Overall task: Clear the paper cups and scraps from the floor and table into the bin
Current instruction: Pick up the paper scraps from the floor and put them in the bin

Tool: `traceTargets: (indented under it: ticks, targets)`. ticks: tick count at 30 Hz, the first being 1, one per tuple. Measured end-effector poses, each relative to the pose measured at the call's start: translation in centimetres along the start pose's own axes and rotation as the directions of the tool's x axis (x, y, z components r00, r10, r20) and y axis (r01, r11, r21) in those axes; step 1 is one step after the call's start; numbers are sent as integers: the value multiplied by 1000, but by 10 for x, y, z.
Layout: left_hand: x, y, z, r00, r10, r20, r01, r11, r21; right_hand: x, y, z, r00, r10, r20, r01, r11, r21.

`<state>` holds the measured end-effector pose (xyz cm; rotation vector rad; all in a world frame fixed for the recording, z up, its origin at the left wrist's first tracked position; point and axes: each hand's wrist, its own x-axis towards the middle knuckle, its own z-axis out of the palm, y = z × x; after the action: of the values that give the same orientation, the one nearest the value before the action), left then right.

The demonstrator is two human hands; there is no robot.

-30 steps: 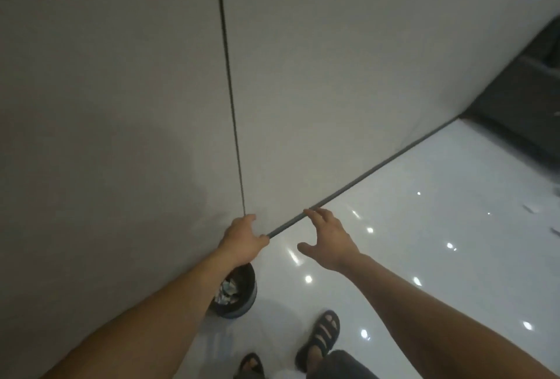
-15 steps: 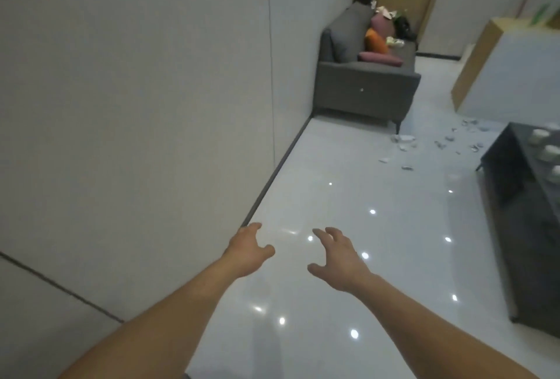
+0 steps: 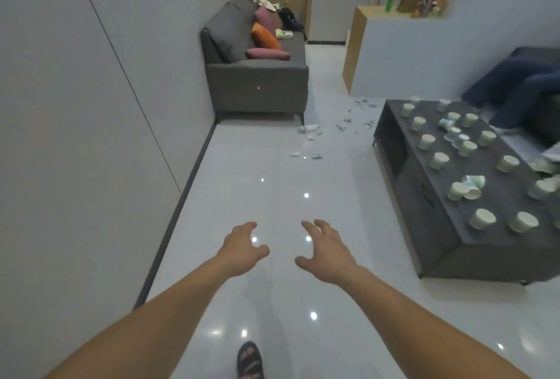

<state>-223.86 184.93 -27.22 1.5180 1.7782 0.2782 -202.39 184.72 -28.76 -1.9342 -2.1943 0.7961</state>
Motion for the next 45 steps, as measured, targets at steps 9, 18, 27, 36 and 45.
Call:
traceTargets:
  ticks: [9,18,27,36,45]
  targets:
    - [180,79,-26,994,88,61,-85,995,-54,141,48,-76,991,110,-71,-114,992,-53]
    - [330,168,-58,974,184,131,-187,982,6,279,91,-140,974,200,-110,-201,980,3]
    - [490,261,-63,984,145,107,-153,986,72,449,162,-216,981,171,-95,-169,985,29]
    - [633,326,-77,995,51,87,-50,999,-6,608,214,-301,993,116,-20,-116,993,-24]
    - [830,353,-103,987,14,157,-5,998,-60,792,238,-326,986,161,50,-158,986,-57]
